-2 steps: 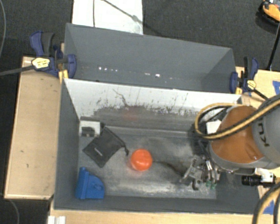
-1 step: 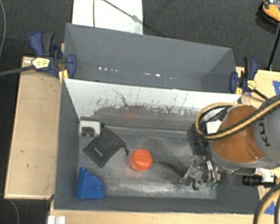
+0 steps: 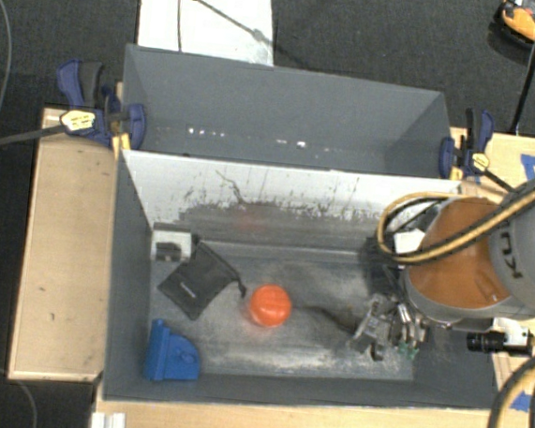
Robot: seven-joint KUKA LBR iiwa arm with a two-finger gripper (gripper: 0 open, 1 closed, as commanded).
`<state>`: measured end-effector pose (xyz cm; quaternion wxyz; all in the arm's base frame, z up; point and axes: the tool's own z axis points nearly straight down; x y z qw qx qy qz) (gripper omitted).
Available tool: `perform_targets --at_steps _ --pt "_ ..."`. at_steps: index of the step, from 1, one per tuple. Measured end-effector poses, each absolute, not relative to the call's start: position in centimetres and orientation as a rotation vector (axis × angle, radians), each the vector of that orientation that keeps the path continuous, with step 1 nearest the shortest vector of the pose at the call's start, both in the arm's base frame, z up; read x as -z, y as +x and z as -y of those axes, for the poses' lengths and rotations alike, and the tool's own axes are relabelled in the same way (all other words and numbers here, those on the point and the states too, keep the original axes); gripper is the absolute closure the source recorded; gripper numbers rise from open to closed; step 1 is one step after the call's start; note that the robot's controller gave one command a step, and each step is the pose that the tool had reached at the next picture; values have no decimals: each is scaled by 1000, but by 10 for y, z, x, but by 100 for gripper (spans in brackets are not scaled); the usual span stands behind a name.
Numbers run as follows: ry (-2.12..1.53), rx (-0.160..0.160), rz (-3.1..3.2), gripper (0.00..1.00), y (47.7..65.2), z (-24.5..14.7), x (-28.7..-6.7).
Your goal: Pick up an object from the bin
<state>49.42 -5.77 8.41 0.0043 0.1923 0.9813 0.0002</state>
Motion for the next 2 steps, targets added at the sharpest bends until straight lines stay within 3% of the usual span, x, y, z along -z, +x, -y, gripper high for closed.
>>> perform_targets --at_steps 2 --pt "601 0 -3078 100 494 58 -101"
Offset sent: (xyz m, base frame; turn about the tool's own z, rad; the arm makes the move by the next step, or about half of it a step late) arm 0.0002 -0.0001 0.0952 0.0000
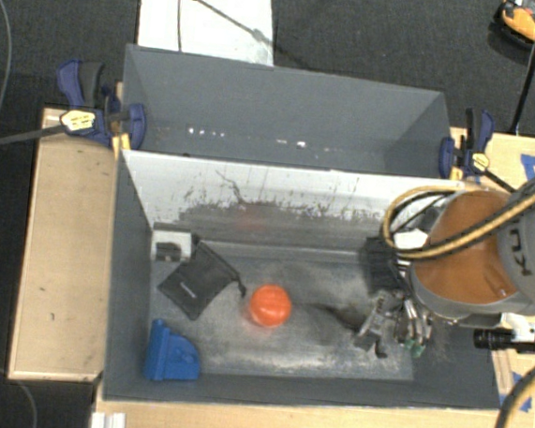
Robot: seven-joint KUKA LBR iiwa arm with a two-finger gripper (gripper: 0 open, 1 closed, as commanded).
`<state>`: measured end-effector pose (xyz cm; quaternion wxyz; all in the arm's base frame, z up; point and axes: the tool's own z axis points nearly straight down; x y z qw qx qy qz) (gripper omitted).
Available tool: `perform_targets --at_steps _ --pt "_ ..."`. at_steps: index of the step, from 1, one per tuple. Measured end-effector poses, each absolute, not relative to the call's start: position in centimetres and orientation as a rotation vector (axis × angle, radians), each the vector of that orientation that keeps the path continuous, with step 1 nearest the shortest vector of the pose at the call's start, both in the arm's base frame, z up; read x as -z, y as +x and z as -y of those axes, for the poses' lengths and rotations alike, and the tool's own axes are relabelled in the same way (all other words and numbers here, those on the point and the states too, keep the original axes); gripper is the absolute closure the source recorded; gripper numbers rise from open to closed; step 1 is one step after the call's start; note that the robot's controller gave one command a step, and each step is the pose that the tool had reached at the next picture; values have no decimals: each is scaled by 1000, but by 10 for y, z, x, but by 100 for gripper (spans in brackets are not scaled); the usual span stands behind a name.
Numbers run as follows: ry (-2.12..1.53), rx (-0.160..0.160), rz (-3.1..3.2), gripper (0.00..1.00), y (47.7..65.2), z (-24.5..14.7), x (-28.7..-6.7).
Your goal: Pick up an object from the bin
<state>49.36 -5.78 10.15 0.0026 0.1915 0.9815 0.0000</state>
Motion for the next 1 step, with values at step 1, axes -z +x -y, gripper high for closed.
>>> perform_targets --at_steps 1 --pt "601 1 -3083 100 492 58 -124"
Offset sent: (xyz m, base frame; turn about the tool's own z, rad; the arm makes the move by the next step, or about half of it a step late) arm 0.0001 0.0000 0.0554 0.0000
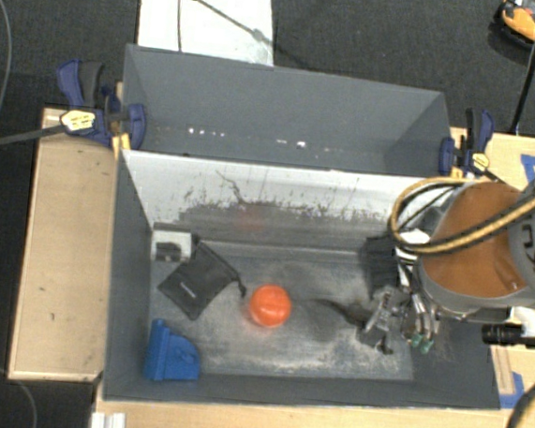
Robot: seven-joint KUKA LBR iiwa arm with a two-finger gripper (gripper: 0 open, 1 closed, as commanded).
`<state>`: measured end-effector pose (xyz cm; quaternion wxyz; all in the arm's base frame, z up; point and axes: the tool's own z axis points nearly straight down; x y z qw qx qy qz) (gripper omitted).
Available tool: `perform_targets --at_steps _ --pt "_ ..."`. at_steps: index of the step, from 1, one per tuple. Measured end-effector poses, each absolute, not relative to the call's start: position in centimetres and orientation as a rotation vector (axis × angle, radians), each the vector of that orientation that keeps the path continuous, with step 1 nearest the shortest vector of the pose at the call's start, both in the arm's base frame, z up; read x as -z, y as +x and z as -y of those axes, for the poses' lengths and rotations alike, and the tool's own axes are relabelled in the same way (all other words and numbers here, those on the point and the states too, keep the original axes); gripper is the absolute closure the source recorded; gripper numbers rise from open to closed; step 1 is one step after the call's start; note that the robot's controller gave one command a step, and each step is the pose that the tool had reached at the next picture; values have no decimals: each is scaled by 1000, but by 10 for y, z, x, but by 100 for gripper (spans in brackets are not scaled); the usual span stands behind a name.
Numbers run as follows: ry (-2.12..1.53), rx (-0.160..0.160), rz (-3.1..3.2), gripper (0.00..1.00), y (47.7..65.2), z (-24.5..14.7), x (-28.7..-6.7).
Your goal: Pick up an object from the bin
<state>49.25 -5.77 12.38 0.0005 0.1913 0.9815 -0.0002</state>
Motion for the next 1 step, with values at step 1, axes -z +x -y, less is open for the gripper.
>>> perform_targets --at_steps 1 --pt "597 -1 -3075 100 494 58 -144"
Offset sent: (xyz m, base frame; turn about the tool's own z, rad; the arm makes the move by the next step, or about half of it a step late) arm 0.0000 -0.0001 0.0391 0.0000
